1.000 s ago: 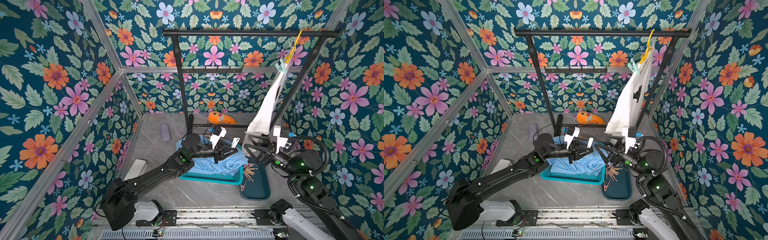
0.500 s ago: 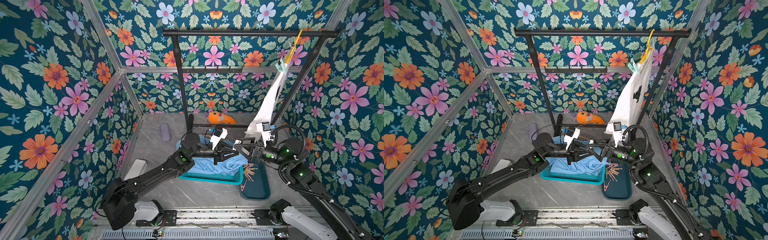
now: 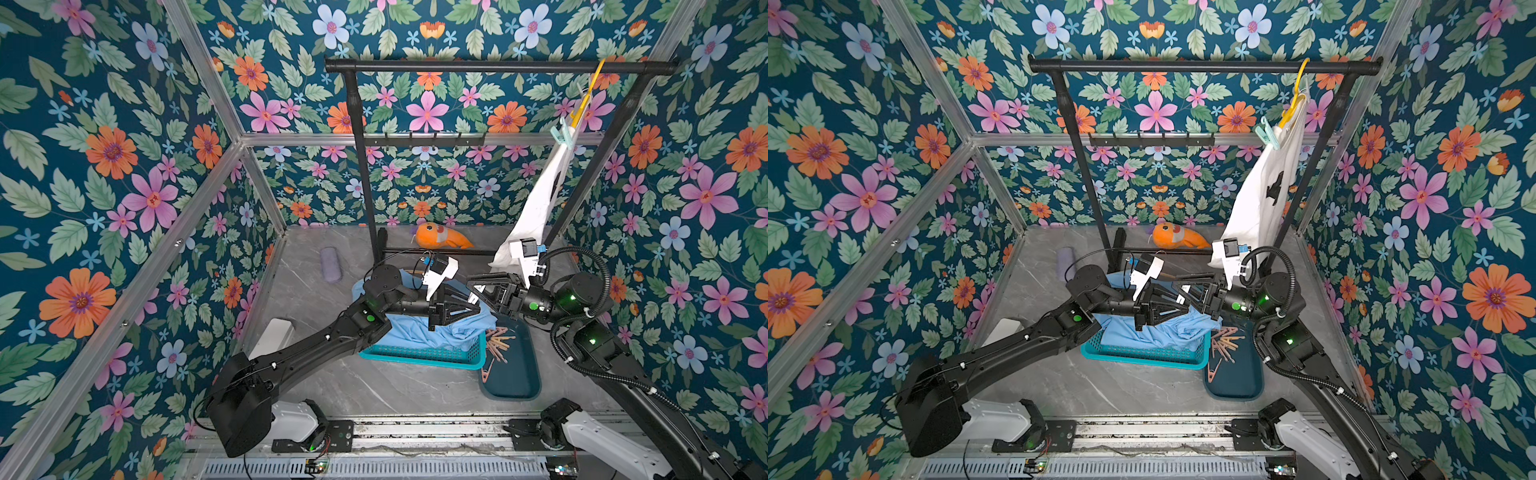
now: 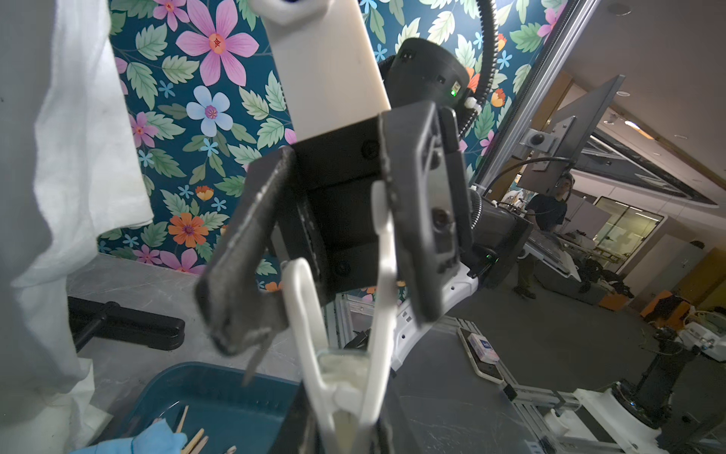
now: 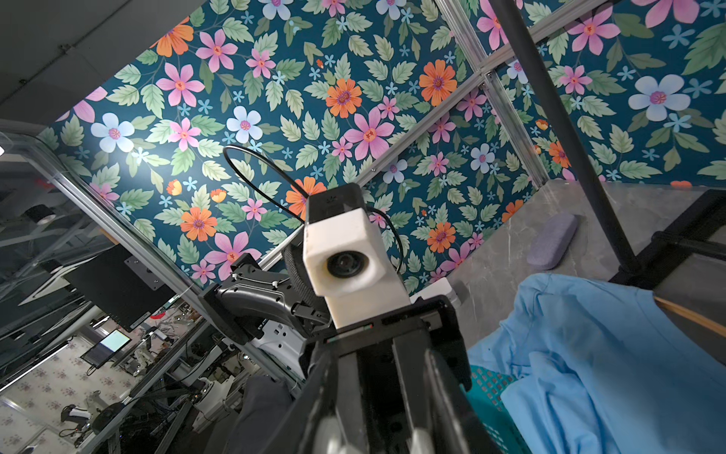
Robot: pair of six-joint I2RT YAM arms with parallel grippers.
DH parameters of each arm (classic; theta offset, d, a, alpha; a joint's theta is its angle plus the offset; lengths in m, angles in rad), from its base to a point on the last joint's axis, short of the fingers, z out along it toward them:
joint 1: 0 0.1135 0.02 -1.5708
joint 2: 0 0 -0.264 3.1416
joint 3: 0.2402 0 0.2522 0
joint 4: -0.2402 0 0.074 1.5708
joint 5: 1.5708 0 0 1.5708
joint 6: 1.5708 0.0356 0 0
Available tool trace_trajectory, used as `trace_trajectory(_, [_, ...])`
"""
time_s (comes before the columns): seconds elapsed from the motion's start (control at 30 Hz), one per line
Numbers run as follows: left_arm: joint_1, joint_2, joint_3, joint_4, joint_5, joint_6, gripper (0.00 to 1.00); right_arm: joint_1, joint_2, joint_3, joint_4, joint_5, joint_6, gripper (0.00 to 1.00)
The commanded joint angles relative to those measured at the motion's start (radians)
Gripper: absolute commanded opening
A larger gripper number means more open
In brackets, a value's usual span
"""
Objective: Use clothespins to secure the t-shirt on both sides of the hanger
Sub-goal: Open the clothespin, then pick up the hanger from the basket.
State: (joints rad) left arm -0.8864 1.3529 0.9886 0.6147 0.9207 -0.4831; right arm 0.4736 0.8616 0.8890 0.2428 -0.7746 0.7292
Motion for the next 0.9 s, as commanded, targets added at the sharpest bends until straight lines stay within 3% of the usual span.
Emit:
trace_trajectory(0.0, [0.000, 0.000, 0.007, 0.013, 0.001, 0.024, 0.00, 0.002, -0.001, 0.001, 0.048, -0.035, 0.021, 0.24])
trace_trajectory(0.2, [-0.001, 0.000, 0.021, -0.038, -0.022, 0.044, 0.00, 0.002, -0.013, -0.009, 0.006, -0.018, -0.011, 0.04])
trace_trajectory(0.37, [0.000, -0.006, 0.034, -0.097, -0.033, 0.069, 0.38, 0.002, -0.033, -0.012, -0.069, 0.048, -0.083, 0.00])
trace_trajectory(0.5, [0.000, -0.019, 0.033, -0.128, -0.056, 0.087, 0.54, 0.002, -0.035, 0.000, -0.128, 0.070, -0.131, 0.00])
trace_trajectory(0.6, [0.000, -0.022, 0.036, -0.142, -0.049, 0.084, 0.77, 0.002, -0.028, 0.003, -0.142, 0.099, -0.139, 0.00])
trace_trajectory(0.67, [0.000, -0.034, 0.036, -0.161, -0.052, 0.091, 0.99, 0.002, -0.032, 0.004, -0.153, 0.134, -0.147, 0.00])
trace_trajectory(0.87, [0.009, -0.134, 0.080, -0.487, -0.290, 0.351, 0.99, 0.002, -0.078, 0.004, -0.273, 0.324, -0.230, 0.00])
